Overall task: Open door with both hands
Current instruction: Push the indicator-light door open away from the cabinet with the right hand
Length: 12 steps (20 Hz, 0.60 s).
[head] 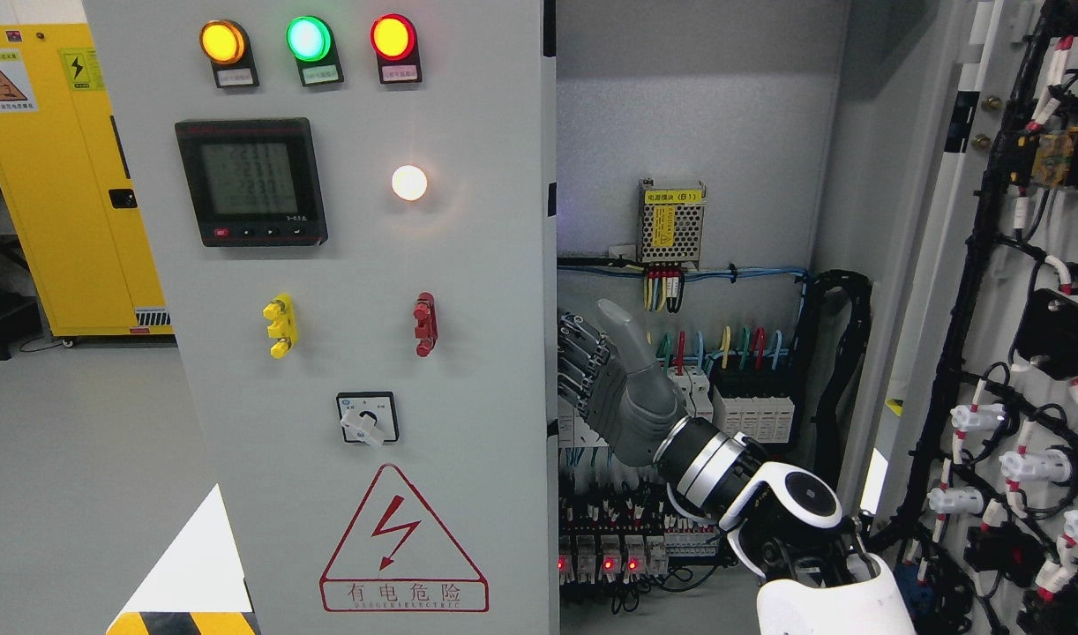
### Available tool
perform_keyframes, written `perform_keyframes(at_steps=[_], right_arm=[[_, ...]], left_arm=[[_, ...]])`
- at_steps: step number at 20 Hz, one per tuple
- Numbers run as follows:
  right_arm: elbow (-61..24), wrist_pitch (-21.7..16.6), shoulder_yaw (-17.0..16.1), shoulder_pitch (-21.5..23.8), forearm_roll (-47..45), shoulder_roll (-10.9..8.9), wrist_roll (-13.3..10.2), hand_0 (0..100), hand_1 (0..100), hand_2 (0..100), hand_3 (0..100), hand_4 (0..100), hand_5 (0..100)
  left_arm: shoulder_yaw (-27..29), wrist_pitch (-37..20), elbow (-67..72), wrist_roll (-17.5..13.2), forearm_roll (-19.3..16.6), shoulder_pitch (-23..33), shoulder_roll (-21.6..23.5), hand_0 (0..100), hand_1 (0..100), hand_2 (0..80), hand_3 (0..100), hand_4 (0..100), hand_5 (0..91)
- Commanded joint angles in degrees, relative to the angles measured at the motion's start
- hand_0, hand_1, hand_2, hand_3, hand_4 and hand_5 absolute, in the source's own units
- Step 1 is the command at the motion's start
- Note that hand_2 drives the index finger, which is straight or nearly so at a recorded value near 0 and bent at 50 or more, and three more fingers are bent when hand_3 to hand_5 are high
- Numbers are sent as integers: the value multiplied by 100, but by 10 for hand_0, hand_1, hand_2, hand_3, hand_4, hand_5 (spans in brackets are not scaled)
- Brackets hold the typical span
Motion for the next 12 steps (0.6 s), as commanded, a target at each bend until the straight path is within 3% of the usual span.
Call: perform_keyframes(at_steps=[1, 3, 5, 6, 12], right_arm=[[45, 9, -152, -15, -155, 10, 3, 220, 13, 0, 0, 0, 0], [19, 9, -152, -6, -164, 1, 72, 220, 13, 0, 0, 0, 0], [-51, 9, -152, -6, -155, 1, 440, 220, 12, 0, 0, 0, 0], [-78, 9, -152, -6, -155, 1, 494, 220, 12, 0, 0, 0, 0], [-183, 0, -179, 38, -164, -16, 556, 219, 11, 0, 0, 0, 0]], left_arm=[[0, 2, 53, 1, 0, -2, -1, 0, 0, 0, 0, 0, 0], [0, 2, 53, 1, 0, -2, -1, 0, 0, 0, 0, 0, 0], [0, 2, 53, 1, 0, 7, -1, 0, 0, 0, 0, 0, 0], [0, 2, 53, 1, 0, -2, 8, 0, 0, 0, 0, 0, 0], [0, 2, 53, 1, 0, -2, 8, 0, 0, 0, 0, 0, 0]])
